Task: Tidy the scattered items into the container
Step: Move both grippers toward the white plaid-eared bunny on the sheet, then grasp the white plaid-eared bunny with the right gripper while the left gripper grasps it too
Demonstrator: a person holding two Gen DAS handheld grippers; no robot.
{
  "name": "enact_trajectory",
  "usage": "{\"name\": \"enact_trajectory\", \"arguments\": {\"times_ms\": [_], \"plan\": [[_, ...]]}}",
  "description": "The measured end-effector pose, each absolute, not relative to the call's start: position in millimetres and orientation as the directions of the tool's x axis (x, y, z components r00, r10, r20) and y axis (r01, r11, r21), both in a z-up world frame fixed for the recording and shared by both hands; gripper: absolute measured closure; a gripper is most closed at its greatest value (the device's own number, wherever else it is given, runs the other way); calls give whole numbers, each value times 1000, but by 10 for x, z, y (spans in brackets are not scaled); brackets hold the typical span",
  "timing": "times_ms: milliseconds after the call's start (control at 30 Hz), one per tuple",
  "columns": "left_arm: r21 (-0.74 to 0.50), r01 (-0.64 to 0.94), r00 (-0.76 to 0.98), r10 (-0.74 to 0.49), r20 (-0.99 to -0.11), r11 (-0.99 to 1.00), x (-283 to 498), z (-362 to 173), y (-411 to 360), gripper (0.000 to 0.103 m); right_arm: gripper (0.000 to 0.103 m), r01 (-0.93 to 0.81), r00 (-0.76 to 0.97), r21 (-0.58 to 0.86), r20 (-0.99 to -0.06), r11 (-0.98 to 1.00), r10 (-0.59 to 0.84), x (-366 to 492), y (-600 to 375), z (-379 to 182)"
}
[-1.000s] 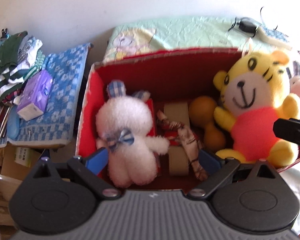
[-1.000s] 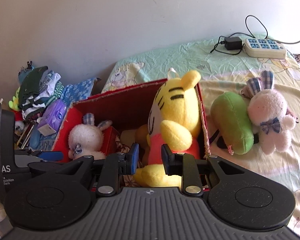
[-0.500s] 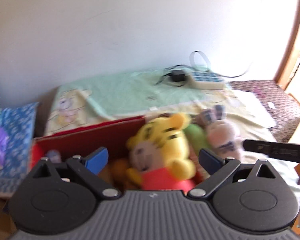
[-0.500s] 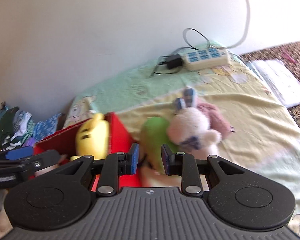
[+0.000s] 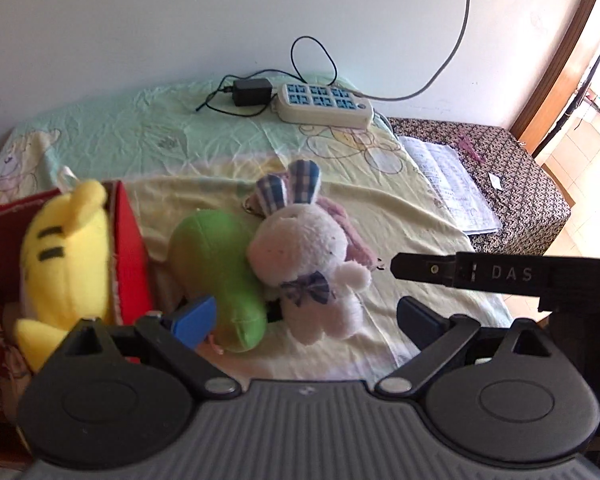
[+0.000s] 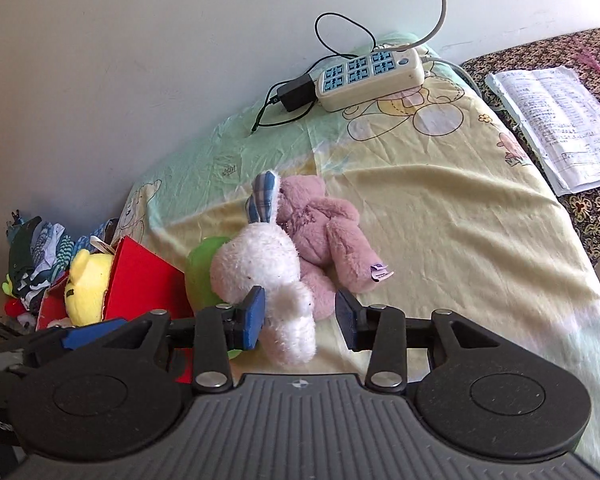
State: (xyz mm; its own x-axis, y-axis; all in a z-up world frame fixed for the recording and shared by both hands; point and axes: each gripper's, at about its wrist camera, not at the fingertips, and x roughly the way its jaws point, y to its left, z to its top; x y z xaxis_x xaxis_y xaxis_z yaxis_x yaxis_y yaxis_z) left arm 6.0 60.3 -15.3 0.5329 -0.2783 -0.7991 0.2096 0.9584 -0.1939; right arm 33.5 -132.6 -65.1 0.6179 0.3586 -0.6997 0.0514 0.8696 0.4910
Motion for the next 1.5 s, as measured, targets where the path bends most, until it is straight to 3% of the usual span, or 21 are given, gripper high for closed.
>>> {"name": "enact_trajectory", "arguments": {"times_ms": [100, 333, 700, 900, 1333, 1500], "plan": [[-212, 162, 508, -265, -820, 964, 131, -344, 502, 6, 60, 0, 585, 520, -693, 854, 422, 454, -1382, -709], [-207, 143, 525, -252, -813, 968, 330, -552, 318, 5, 43, -115, 520, 536, -685, 836, 511, 781, -1380, -786], [-220, 146, 482, -263, -836, 965, 672, -842, 311, 6, 42, -218, 395, 576, -686, 788, 611, 1236, -1248, -969], [-213, 154, 460, -261, -849, 965, 852, -947, 257, 7, 40, -194, 341, 677, -632, 710, 696, 1436, -1297, -1118], [-222, 138, 441, -261, -859, 965, 918, -942, 230, 25, 46, -150, 282, 781, -554, 606, 783, 1402, -1385, -1279], [-225, 166, 436, -276, -857, 960, 761, -881, 145, 26, 46, -144, 283, 779, -558, 610, 780, 1247, -1447, -1222]]}}
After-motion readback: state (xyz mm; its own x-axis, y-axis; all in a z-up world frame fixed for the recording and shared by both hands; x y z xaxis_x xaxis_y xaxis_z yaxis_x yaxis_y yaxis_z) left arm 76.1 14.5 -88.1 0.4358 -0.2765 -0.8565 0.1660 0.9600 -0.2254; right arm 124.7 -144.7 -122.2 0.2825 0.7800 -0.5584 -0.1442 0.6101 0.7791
